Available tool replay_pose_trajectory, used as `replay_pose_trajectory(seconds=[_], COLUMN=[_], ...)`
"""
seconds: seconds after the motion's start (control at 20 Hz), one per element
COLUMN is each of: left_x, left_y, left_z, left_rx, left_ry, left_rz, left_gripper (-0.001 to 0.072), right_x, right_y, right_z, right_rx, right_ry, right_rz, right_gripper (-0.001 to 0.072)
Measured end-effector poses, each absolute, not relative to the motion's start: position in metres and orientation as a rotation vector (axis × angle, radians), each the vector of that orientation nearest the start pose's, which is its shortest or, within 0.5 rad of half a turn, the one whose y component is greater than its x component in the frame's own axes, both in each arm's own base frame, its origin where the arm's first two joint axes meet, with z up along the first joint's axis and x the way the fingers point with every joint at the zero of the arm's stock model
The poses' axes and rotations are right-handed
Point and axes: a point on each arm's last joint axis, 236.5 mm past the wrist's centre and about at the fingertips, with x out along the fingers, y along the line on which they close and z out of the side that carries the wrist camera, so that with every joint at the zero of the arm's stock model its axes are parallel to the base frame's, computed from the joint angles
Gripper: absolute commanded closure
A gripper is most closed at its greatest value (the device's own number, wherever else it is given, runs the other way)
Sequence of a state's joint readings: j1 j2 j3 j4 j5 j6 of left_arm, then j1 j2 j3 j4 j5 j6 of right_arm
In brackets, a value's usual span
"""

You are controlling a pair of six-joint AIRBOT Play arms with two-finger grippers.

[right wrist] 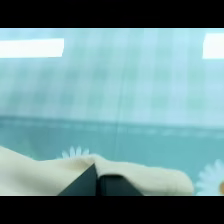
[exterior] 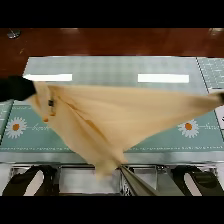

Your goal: Fold the shirts.

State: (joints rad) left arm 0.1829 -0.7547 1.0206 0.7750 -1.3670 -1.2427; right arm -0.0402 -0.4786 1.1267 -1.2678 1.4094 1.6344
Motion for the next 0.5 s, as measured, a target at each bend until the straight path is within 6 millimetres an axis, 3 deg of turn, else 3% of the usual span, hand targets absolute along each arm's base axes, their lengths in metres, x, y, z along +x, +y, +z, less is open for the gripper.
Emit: replay_pose_trajectory(seconds=[0.1,0.2,0.25,0.3,0.35,0.4,0.45,0.5], left_x=[0.296,0.316,0.327,0.338,0.35,0.36,0.371,0.379], left_y=[-0.126,-0.136,-0.141,-0.144,-0.146,-0.147,-0.147,-0.146], left_z=[0.127,0.088,0.072,0.058,0.049,0.043,0.042,0.043], left_rx=[-0.404,-0.428,-0.441,-0.46,-0.48,-0.499,-0.516,-0.517], left_ry=[0.932,0.958,0.964,0.977,0.982,0.991,0.997,1.009], left_rz=[-0.583,-0.554,-0.534,-0.507,-0.48,-0.46,-0.447,-0.447], left_gripper=[0.0679,0.0661,0.0593,0.0441,0.0207,0.0008,0.0004,0.0004], right_x=[0.242,0.264,0.276,0.289,0.302,0.317,0.332,0.348], right_y=[0.064,0.061,0.058,0.056,0.053,0.05,0.045,0.037], right_z=[0.159,0.102,0.079,0.057,0.041,0.027,0.019,0.015], right_rx=[0.313,0.377,0.402,0.426,0.448,0.471,0.489,0.503], right_ry=[0.874,0.957,0.99,1.024,1.047,1.072,1.087,1.1], right_rz=[0.184,0.138,0.111,0.085,0.063,0.041,0.025,0.017], right_gripper=[0.0693,0.0692,0.069,0.0649,0.0479,0.0187,0.0086,0.0085])
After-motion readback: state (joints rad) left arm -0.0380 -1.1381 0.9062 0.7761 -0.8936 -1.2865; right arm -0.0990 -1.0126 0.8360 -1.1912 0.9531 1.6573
